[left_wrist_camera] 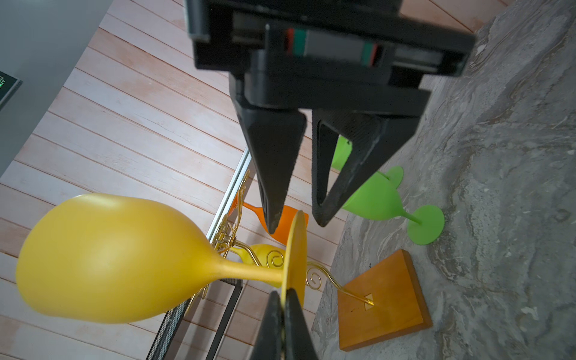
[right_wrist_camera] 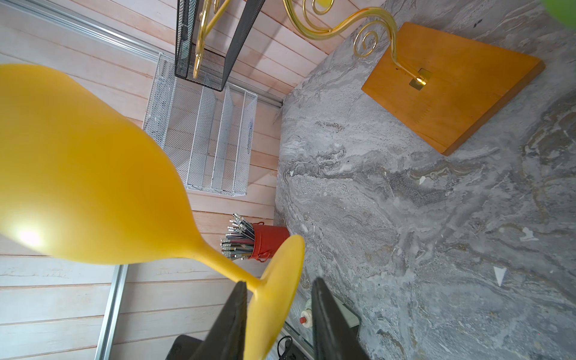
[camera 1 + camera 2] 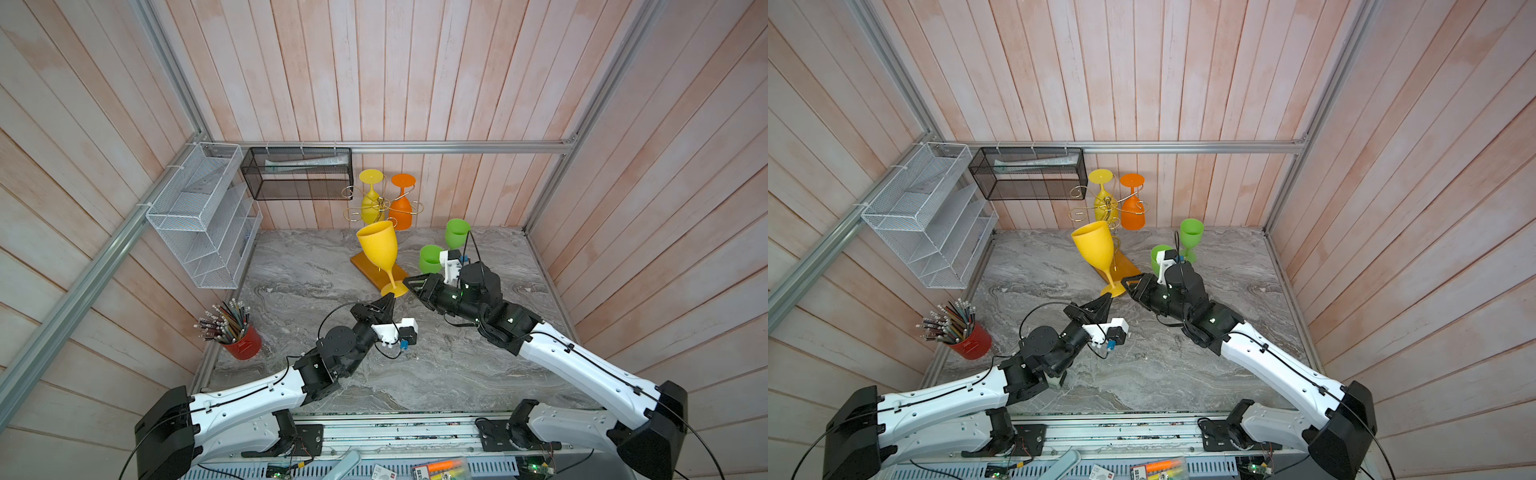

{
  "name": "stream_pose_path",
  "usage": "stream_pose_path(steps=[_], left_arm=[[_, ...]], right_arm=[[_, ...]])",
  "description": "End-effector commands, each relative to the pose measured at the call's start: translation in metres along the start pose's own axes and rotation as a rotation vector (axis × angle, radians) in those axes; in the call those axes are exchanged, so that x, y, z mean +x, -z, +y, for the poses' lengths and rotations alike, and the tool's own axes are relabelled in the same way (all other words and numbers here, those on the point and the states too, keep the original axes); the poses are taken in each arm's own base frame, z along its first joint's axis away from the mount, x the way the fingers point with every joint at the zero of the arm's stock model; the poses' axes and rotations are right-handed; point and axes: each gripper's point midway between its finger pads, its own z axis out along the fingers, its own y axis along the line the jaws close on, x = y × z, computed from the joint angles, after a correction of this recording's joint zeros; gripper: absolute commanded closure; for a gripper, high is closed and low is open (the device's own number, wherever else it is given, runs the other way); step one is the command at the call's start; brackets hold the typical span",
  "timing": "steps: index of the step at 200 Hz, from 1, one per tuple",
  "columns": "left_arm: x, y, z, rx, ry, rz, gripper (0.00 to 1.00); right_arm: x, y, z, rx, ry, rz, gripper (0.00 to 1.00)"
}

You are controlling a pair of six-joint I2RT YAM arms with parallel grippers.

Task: Take the wine glass off the wine glass rack
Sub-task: Pick up the wine glass from the wine glass rack.

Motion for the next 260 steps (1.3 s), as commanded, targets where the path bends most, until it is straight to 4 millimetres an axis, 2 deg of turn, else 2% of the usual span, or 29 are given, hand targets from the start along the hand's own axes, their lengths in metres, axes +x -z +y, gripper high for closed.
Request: stream_pose_path(steps=[1,114,126,151,209,217,242,260], left_arm=[[-0.002,-0.001,0.014,-0.047,0.025,-0.002,1.0],[-0.006,0.002,0.014,-0.04,0.047,-0.024,1.0],[-0.005,0.002,0.013,-0.038,0.046,-0.023,1.0],[-0.006,0.002,0.012,-0.037,0.045,-0.025,1.0],[-0.009,0.006,0.017,-0.047,0.054,-0.038,0.96],[-0.01,0.007,0.018,-0.05,0.055,-0.039,0.93],[-0.01,0.009,0.023,-0.057,0.062,-0.039,0.68],[-0.009,0.011,0.024,-0.055,0.063,-0.034,0.54]], right_arm=[[-0.003,0.0,0.019,-0.053,0.008,-0.002,0.71],[-0.001,-0.012,0.018,-0.059,0.005,0.013,0.81],[-0.001,-0.012,0.019,-0.063,0.007,0.014,0.85],[-0.002,-0.012,0.021,-0.07,0.009,0.009,1.0],[-0.004,-0.012,0.022,-0.075,0.01,-0.005,1.0],[-0.004,-0.012,0.022,-0.074,0.011,-0.005,1.0],[-0.005,-0.012,0.023,-0.081,0.017,-0.016,1.0],[-0.004,-0.012,0.025,-0.091,0.022,-0.018,1.0]])
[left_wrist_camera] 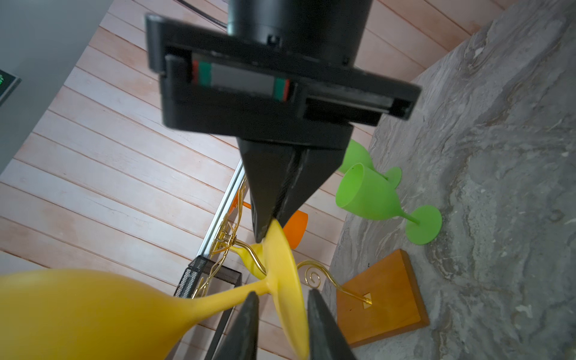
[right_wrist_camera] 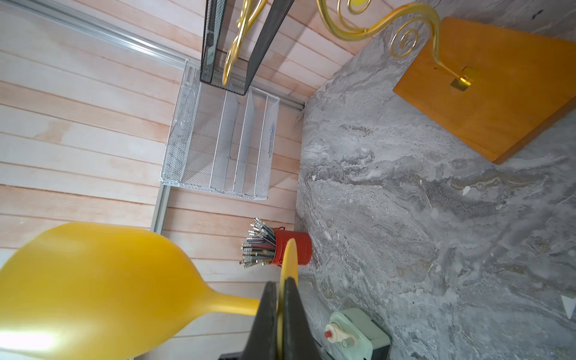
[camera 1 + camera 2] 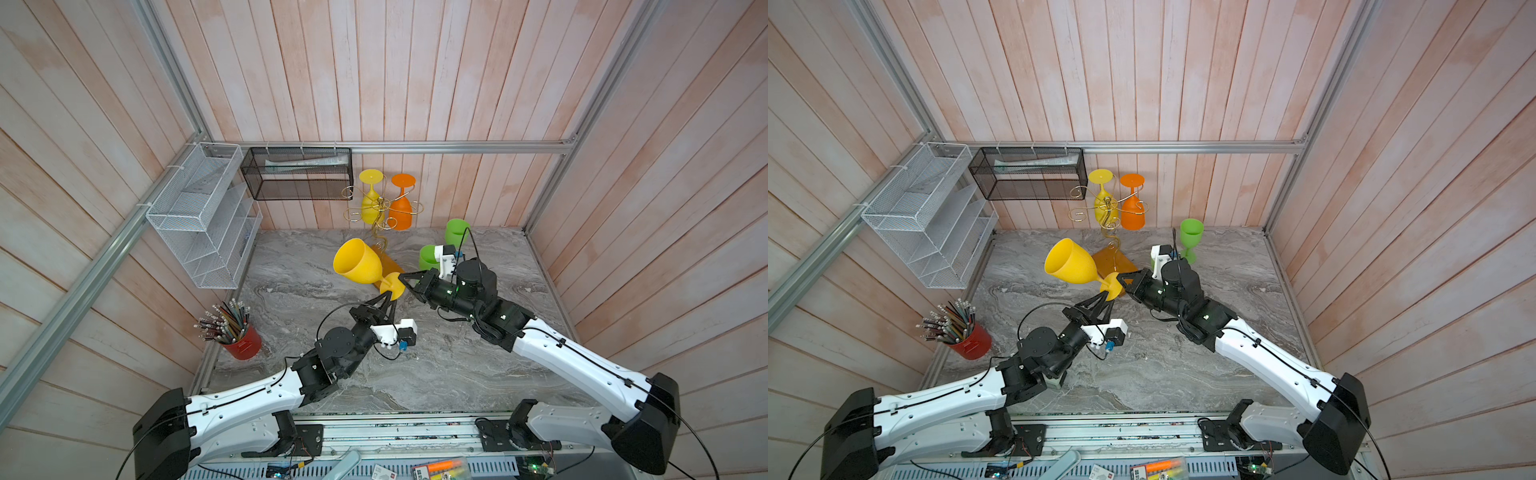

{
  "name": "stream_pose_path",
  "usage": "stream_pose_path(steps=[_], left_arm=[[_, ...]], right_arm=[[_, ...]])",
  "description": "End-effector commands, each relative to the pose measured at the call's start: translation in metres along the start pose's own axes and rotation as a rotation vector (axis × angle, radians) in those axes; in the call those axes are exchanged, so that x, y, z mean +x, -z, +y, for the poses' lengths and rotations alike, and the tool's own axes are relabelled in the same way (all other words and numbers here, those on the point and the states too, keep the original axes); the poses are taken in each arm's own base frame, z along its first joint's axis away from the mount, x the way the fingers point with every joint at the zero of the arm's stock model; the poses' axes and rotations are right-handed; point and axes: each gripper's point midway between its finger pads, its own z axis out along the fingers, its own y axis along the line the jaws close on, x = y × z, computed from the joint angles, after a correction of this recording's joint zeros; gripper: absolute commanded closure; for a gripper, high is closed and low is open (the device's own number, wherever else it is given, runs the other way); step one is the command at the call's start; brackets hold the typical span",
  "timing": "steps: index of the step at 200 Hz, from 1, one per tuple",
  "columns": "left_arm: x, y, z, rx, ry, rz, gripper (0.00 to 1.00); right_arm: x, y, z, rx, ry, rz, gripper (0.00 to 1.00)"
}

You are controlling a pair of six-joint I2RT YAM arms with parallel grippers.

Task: Take the wine glass off the wine glass rack
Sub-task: Pick up the wine glass from the wine glass rack.

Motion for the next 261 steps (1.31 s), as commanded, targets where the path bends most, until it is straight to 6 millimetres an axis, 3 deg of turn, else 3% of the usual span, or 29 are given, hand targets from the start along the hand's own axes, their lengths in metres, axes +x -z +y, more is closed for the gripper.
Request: stream_pose_path(steps=[1,71,261], left_arm=[[-0.007,0.006,0.021,-0.054,0.041,-0.027,0.54],[-0.005,0.007,0.016,-0.029,0.031,-0.017,0.27],[-0.012,0.015,0.015,0.008,0.08,-0.056,0.09]], right_arm=[[-0.002,0.0,0.006,-0.016,0.035,-0.014,1.0],[-0.01,0.008,0.013,-0.036,0.057,-0.068,1.0],[-0.023,0.015,0.012,-0.016,0.085,-0.142,1.0]])
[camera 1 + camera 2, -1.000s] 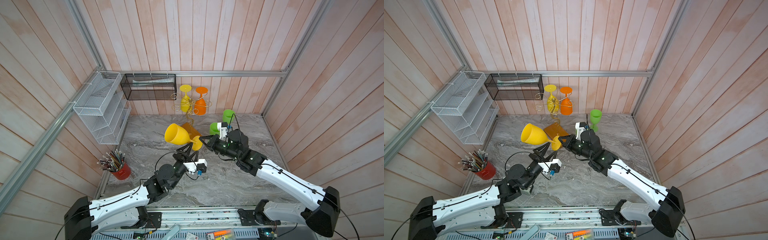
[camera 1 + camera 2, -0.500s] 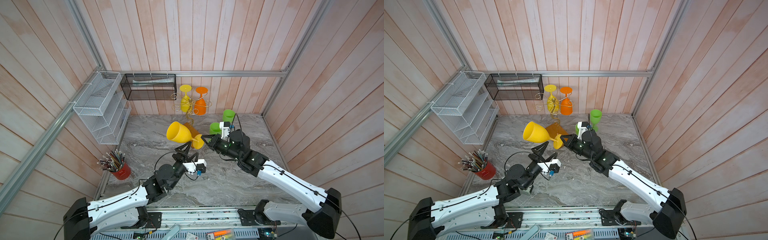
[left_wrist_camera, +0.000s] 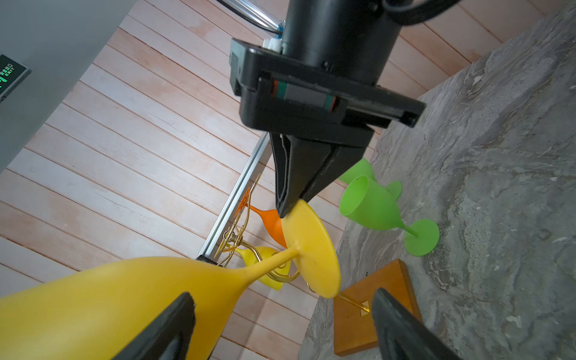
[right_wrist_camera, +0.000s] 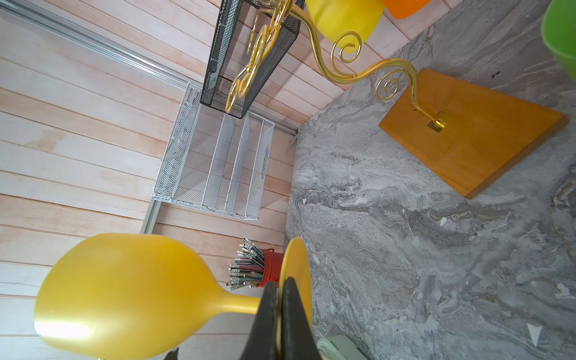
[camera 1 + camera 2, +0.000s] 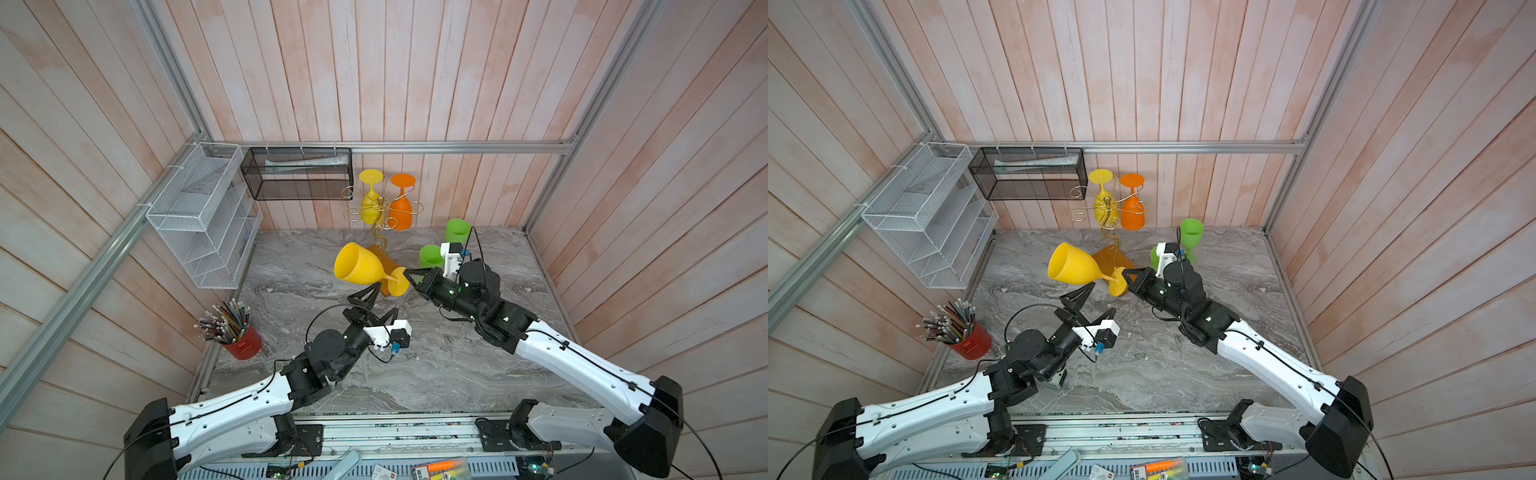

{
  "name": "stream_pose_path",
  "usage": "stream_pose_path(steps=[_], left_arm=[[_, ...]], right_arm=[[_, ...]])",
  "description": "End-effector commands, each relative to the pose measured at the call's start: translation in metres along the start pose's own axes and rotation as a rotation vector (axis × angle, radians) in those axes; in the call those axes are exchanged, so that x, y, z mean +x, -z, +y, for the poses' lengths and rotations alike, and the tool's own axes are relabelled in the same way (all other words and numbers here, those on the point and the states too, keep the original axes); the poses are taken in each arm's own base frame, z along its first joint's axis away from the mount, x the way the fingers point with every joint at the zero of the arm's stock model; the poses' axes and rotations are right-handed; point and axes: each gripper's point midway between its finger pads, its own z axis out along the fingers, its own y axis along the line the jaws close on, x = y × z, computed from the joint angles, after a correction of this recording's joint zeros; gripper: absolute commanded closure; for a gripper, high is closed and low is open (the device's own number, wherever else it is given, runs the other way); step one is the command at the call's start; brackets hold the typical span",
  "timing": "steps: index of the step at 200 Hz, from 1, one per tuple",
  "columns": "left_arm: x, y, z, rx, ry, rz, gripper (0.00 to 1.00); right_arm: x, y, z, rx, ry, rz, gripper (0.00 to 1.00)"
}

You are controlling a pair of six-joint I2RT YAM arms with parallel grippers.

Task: Take the wine glass off the wine glass rack
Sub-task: Pick up the wine glass from the wine glass rack.

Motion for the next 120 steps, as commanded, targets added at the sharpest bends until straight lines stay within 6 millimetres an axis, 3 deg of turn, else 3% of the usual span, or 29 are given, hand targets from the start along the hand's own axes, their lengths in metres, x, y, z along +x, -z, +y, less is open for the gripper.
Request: stream_pose_path(steps=[1,52,120], left_arm=[[-0.007,0.002,0.004,0.004,0.033,-0.025,0.09],[-0.01,0.005,0.01,0.002,0.063,-0.035,0.08],[-0.029,0.017,0.037,0.01,0.201,-0.104,0.08]], right_arm=[[-0.008,0.008,0.011,-0.034,0.018,-0.041,1.0],[-0.013,0.015,0.011,-0.033,0.025,-0.075,1.0],[-0.021,0.028,0.0,0.0,0.044,-0.14,1.0]])
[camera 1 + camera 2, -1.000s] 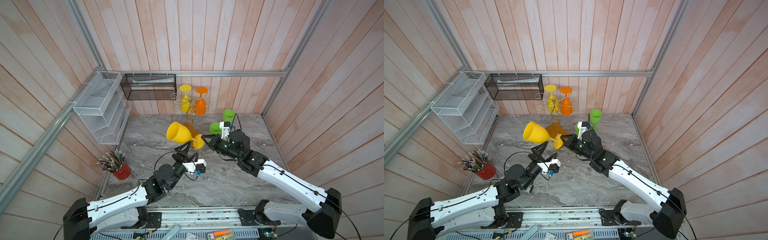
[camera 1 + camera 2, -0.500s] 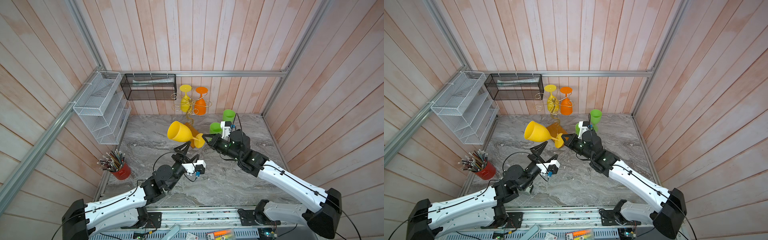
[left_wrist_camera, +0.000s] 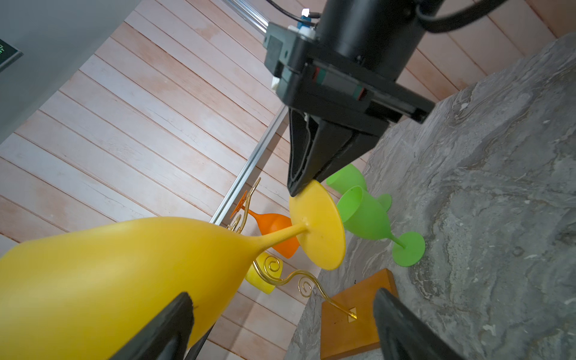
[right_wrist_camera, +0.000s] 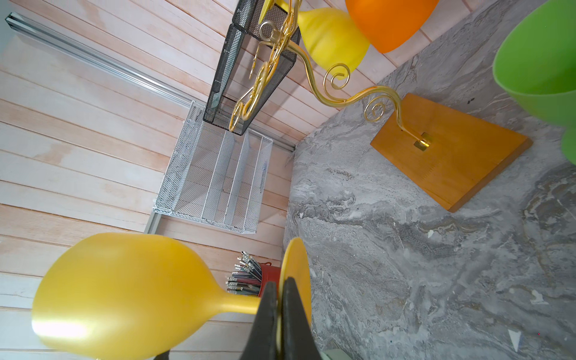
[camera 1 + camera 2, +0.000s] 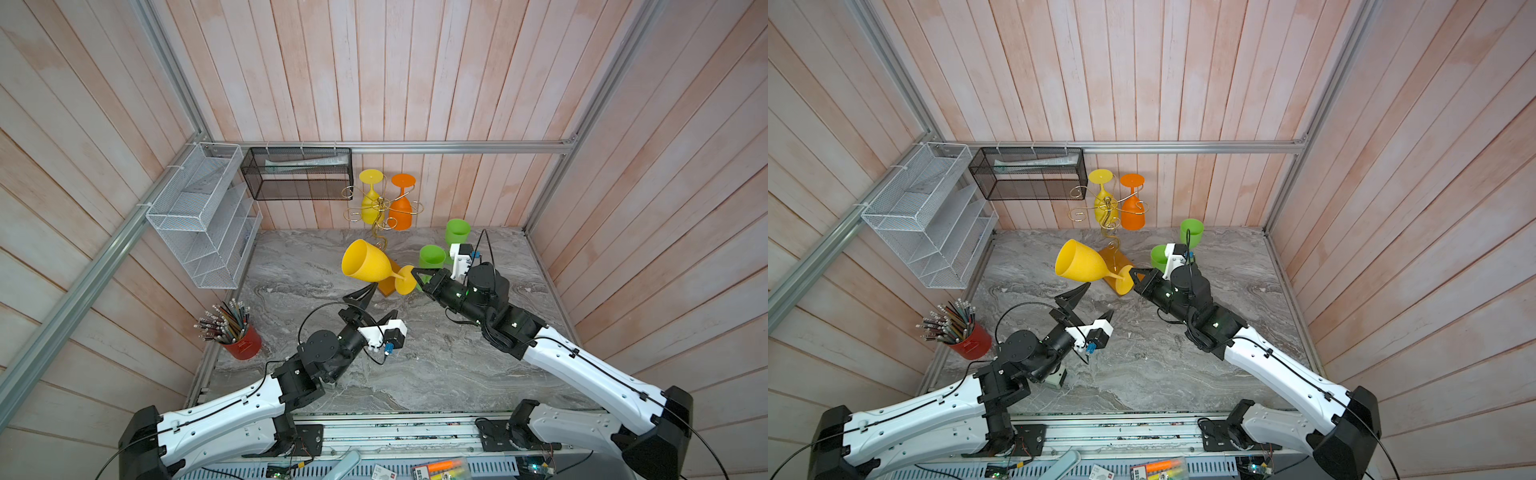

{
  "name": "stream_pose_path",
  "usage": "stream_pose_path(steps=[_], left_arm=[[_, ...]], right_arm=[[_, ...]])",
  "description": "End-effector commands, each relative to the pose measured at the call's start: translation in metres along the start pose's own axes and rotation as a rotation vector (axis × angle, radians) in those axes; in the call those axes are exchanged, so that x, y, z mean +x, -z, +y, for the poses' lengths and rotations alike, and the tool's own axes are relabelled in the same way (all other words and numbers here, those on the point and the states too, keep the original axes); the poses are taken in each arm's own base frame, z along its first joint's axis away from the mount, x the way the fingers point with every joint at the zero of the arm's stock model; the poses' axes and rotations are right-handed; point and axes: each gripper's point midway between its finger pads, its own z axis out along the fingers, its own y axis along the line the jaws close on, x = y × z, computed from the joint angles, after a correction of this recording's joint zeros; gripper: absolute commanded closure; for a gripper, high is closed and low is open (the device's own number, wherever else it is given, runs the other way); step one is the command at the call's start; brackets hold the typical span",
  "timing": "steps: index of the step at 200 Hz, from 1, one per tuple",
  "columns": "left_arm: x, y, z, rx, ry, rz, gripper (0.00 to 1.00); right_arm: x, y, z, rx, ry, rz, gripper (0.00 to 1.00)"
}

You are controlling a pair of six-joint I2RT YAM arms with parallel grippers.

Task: Take the wine glass off the wine glass rack
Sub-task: Pick up the wine glass from the wine glass rack.

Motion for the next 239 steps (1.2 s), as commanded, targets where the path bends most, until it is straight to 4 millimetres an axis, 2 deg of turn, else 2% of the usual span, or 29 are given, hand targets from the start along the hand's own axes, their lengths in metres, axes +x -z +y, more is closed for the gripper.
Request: stream_pose_path(steps=[1,57,80,132,141,165,180,239], left_arm=[[-0.022,0.006,0.02,-0.001,0.102,-0.066,0.08],[-0.048,0.019,0.051,0.013,0.24,-0.142,0.11],[-0.058,0.022,0.059,0.035,0.289,-0.168,0.16],[-0.075,0.017,0.069,0.213,0.483,-0.168,0.26],[-0.066,0.012,0.076,0.204,0.513,-0.137,0.29],[-0.061,0.002,0.076,0.268,0.59,-0.097,0.31],[-0.054,-0.005,0.074,0.306,0.644,-0.065,0.35],[-0.047,-0.017,0.072,0.414,0.79,-0.044,0.45]], right_arm=[[-0.01,0.01,0.003,-0.01,0.028,-0.061,1.0],[-0.015,0.019,-0.012,0.011,0.037,-0.102,1.0],[-0.016,0.023,-0.016,0.015,0.039,-0.109,1.0],[-0.02,0.034,-0.021,0.022,0.05,-0.138,1.0],[-0.02,0.035,-0.021,0.02,0.051,-0.14,1.0],[-0.019,0.037,-0.022,0.017,0.057,-0.139,1.0],[-0.019,0.038,-0.022,0.017,0.063,-0.139,1.0],[-0.024,0.042,-0.023,0.03,0.091,-0.162,1.0]])
